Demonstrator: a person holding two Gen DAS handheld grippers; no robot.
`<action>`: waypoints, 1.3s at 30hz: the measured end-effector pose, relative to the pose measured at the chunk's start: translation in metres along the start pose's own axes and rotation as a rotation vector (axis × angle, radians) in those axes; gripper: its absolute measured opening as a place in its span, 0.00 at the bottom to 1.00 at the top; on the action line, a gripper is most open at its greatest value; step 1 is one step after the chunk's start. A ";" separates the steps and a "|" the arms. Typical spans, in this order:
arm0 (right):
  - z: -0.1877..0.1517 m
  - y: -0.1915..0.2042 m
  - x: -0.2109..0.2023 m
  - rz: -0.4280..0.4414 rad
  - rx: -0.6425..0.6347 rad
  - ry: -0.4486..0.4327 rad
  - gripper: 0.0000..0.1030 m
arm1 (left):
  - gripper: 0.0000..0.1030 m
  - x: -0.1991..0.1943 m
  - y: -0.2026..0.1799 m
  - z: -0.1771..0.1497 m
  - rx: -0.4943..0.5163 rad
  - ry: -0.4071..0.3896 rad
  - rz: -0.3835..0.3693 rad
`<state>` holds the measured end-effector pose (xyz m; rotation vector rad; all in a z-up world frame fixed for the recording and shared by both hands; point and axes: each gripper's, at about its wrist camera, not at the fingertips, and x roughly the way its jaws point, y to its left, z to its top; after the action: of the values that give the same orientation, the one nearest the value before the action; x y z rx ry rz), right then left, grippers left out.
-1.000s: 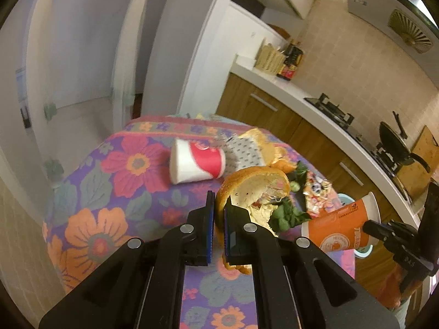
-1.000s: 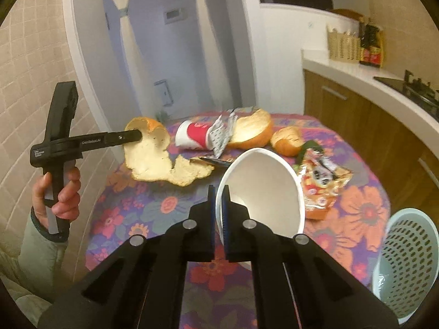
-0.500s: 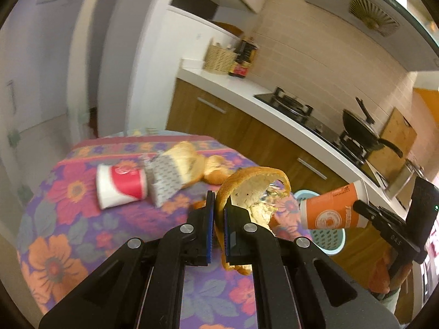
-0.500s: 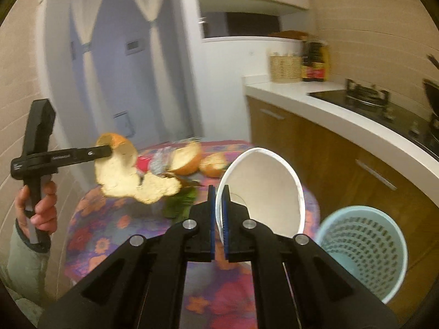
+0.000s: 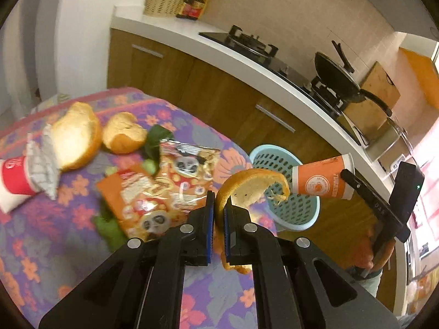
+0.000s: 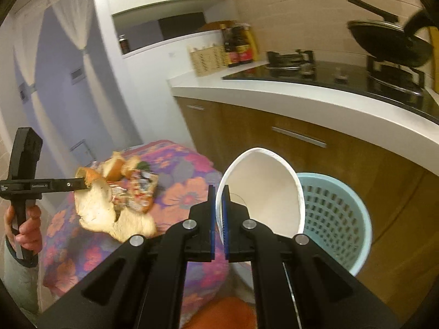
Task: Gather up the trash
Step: 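Carry the crust and orange cup to the wastebasket and release both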
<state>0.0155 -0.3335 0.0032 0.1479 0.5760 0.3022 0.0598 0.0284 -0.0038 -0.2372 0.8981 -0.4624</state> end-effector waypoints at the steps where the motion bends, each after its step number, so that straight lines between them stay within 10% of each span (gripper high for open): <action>1: -0.001 -0.007 0.002 -0.019 0.006 0.007 0.02 | 0.04 0.003 -0.001 0.001 0.008 0.004 0.001; 13: -0.038 -0.086 0.078 -0.121 0.198 0.216 0.05 | 0.04 0.093 -0.097 0.046 0.192 0.080 0.033; 17: -0.054 -0.102 0.090 -0.124 0.228 0.280 0.42 | 0.04 0.126 -0.125 0.053 0.231 0.109 0.030; 23: -0.068 -0.122 0.075 -0.120 0.285 0.280 0.45 | 0.05 0.167 -0.150 0.053 0.263 0.147 0.014; 26: -0.072 -0.132 0.060 -0.126 0.319 0.260 0.45 | 0.17 0.192 -0.162 0.046 0.288 0.173 -0.008; 28: -0.072 -0.134 0.054 -0.127 0.322 0.249 0.45 | 0.48 0.201 -0.166 0.040 0.311 0.171 0.015; 39: -0.044 -0.089 0.028 -0.075 0.227 0.162 0.45 | 0.52 0.135 -0.152 0.013 0.341 0.037 -0.015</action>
<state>0.0341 -0.4060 -0.0674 0.3220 0.7750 0.1763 0.0992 -0.1699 -0.0310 0.0767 0.8386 -0.6264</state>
